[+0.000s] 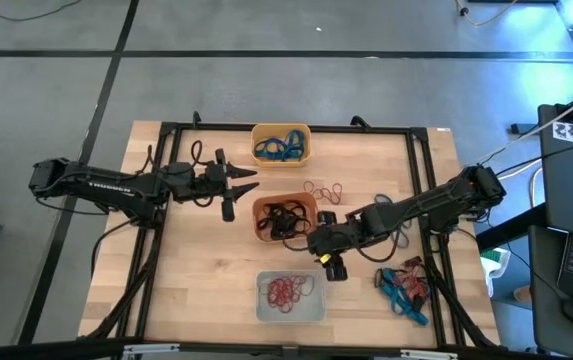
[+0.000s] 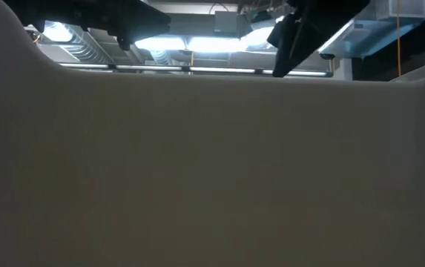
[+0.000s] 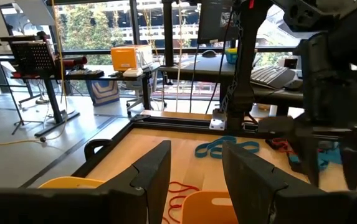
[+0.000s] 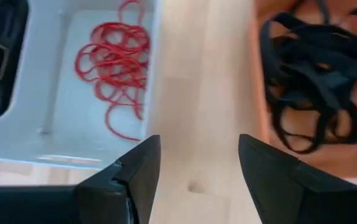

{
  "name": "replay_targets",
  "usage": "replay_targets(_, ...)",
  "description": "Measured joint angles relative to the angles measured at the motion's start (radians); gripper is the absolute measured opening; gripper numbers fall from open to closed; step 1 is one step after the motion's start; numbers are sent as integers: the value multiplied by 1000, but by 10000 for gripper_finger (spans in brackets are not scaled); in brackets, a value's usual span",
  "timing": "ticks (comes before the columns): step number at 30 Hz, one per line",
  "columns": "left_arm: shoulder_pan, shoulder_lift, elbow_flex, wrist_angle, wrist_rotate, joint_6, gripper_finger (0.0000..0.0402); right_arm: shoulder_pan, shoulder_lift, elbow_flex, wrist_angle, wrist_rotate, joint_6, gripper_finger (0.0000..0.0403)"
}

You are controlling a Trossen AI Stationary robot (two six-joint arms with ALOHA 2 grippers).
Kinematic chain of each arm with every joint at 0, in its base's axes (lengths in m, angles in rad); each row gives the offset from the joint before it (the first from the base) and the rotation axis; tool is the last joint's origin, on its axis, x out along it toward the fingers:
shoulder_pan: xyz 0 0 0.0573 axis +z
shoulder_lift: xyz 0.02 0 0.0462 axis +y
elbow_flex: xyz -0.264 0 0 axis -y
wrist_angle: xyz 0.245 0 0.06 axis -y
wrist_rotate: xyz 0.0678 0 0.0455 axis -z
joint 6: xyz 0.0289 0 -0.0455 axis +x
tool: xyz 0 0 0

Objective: Sort rubber bands into baskets
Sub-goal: Put the red rubber band in the white bin

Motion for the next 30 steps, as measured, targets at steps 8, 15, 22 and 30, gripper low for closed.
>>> replay_targets(8, 0, 0, 0, -13, 0, 0, 141, -62, -146, -138, -12, 66, 23, 214)
replay_targets(15, 0, 0, 0, -10, 0, 0, 141, -198, -281, -286, -14, 69, 24, 214)
replay_targets(22, 0, 0, 0, -4, 0, 0, 141, -336, -312, -369, -7, 161, 63, 214)
replay_targets(30, 0, 0, 0, -5, 0, 0, 141, -430, -268, -423, 16, 233, 102, 214)
